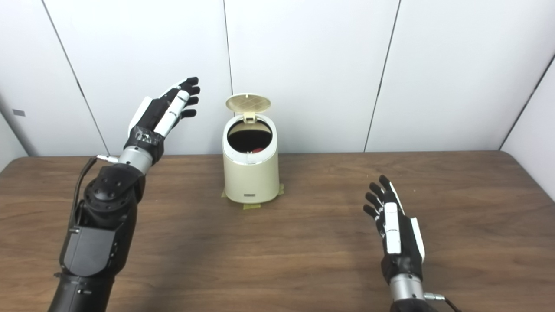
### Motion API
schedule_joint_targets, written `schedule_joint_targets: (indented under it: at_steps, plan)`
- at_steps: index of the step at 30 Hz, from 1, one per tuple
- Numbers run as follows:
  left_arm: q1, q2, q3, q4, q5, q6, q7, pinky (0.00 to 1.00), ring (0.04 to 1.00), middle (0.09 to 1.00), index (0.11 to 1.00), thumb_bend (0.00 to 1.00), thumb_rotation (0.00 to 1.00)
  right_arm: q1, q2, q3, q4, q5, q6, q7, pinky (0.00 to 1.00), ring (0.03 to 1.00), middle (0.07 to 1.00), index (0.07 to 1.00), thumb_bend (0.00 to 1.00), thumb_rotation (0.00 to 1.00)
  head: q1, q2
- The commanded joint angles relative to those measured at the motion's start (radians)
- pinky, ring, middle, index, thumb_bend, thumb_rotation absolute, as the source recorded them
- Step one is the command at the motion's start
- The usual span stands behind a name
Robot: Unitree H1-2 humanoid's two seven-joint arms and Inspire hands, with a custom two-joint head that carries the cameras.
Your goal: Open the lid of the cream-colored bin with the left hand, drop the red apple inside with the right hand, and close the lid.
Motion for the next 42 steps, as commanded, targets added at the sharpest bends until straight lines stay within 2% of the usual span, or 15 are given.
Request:
schedule_joint_targets:
  at_steps: [1, 3, 5, 12, 17, 23, 29, 33, 37, 42]
  plan:
    - [-0.094, 0.023, -0.028, 0.001, 0.044, -0.054, -0.006, 0.85, 0.896, 0.899, 0.891, 0.44, 0.86, -0.016, 0.013, 0.012, -0.018, 0.008, -0.059, -0.005, 0.82, 0.869, 0.885, 0.919, 0.53, 1.00, 0.002, -0.001]
    - [-0.121, 0.031, -0.060, 0.023, 0.078, -0.062, -0.005, 0.85, 0.893, 0.892, 0.871, 0.47, 0.85, -0.010, 0.016, 0.019, -0.015, 0.008, -0.067, -0.007, 0.81, 0.864, 0.879, 0.919, 0.51, 1.00, 0.003, -0.002]
    - [-0.146, 0.037, -0.090, 0.045, 0.114, -0.064, -0.007, 0.85, 0.897, 0.895, 0.878, 0.50, 0.87, -0.009, 0.020, 0.023, -0.011, 0.008, -0.073, -0.011, 0.80, 0.860, 0.872, 0.919, 0.50, 0.99, 0.003, -0.001]
    - [-0.220, 0.044, -0.153, 0.114, 0.196, -0.072, -0.031, 0.87, 0.931, 0.922, 0.884, 0.48, 0.86, 0.006, 0.027, 0.043, -0.009, -0.009, -0.083, -0.019, 0.79, 0.844, 0.844, 0.901, 0.50, 0.98, 0.005, 0.001]
    - [-0.238, 0.040, -0.163, 0.114, 0.198, -0.072, -0.062, 0.89, 0.943, 0.929, 0.888, 0.45, 0.89, 0.022, 0.034, 0.061, -0.018, -0.009, -0.080, -0.018, 0.78, 0.838, 0.834, 0.905, 0.48, 0.99, 0.001, 0.001]
    - [-0.243, 0.068, -0.192, 0.089, 0.246, -0.076, -0.098, 0.88, 0.935, 0.925, 0.885, 0.47, 0.94, 0.030, 0.033, 0.084, -0.023, -0.038, -0.068, -0.026, 0.78, 0.848, 0.836, 0.913, 0.45, 1.00, 0.004, 0.003]
    - [-0.233, 0.119, -0.268, 0.012, 0.389, -0.066, -0.123, 0.81, 0.894, 0.902, 0.871, 0.46, 0.95, 0.026, 0.030, 0.090, -0.008, -0.054, -0.063, -0.035, 0.78, 0.852, 0.835, 0.915, 0.45, 1.00, 0.008, -0.001]
    - [-0.242, 0.156, -0.315, -0.007, 0.457, -0.075, -0.176, 0.76, 0.851, 0.865, 0.855, 0.48, 0.92, 0.021, 0.028, 0.085, 0.004, -0.045, -0.073, -0.034, 0.78, 0.849, 0.837, 0.918, 0.45, 1.00, 0.010, -0.005]
    - [-0.255, 0.180, -0.346, -0.027, 0.509, -0.068, -0.244, 0.77, 0.878, 0.884, 0.864, 0.51, 0.91, 0.017, 0.026, 0.080, 0.012, -0.036, -0.075, -0.033, 0.79, 0.850, 0.838, 0.919, 0.44, 1.00, 0.011, -0.006]
    - [-0.267, 0.196, -0.363, -0.041, 0.547, -0.076, -0.318, 0.77, 0.870, 0.865, 0.856, 0.55, 0.93, 0.014, 0.026, 0.082, 0.021, -0.039, -0.078, -0.036, 0.79, 0.849, 0.837, 0.919, 0.45, 1.00, 0.009, -0.009]
